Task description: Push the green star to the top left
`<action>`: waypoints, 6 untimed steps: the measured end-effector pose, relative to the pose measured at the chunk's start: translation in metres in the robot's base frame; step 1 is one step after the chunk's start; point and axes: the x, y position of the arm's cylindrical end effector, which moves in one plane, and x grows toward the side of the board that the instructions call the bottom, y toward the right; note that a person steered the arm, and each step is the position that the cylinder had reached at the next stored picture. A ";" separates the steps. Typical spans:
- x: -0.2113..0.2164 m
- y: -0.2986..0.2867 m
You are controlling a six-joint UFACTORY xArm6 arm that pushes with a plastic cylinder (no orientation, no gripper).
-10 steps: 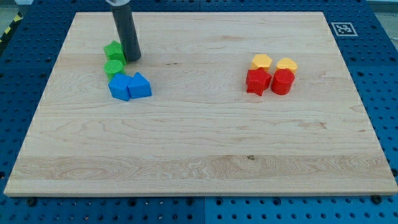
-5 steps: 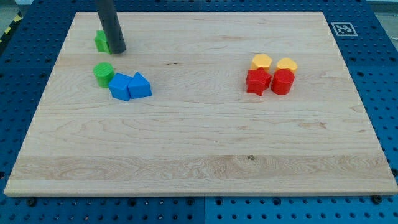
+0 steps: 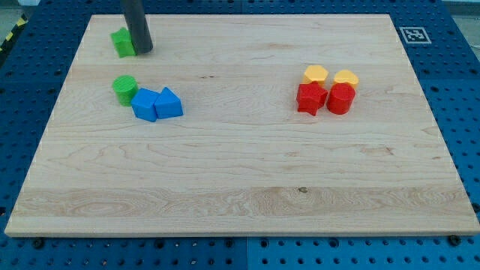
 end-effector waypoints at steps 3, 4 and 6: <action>-0.015 -0.025; -0.022 -0.029; -0.025 -0.061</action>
